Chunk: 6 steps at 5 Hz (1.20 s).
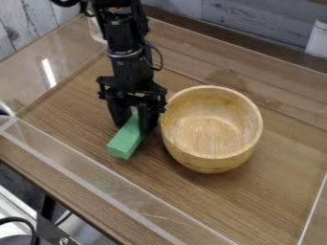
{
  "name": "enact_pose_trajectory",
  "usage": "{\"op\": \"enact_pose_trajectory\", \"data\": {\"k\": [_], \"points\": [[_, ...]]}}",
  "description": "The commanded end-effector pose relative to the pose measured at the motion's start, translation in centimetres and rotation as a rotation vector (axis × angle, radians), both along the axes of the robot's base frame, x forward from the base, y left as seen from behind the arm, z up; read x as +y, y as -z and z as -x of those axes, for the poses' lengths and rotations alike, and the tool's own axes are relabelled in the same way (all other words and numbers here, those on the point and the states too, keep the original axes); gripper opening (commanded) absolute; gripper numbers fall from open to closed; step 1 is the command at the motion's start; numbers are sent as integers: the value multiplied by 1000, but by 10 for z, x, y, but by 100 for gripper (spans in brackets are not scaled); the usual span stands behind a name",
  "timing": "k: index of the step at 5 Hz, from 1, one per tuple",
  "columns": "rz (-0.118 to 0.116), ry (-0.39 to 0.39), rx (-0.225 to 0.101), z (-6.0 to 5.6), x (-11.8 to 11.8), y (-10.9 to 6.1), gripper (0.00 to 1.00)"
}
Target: Put the green block in the brown bowl
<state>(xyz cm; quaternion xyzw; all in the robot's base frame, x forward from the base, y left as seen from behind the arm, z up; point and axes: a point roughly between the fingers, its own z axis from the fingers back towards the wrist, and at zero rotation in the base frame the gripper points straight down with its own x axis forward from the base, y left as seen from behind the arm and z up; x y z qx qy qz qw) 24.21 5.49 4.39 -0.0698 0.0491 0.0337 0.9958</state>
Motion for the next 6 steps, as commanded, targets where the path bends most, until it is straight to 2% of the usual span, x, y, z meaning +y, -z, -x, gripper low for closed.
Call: {"op": "enact_pose_trajectory", "data": {"k": [1, 3, 4, 5, 6], "points": [[-9, -2, -74, -13, 1, -22, 0], [30, -9, -118, -30, -12, -44, 0], [52, 1, -136, -49, -35, -51, 0], [65, 39, -137, -66, -67, -50, 0], [64, 75, -125, -75, -84, -40, 0]]}}
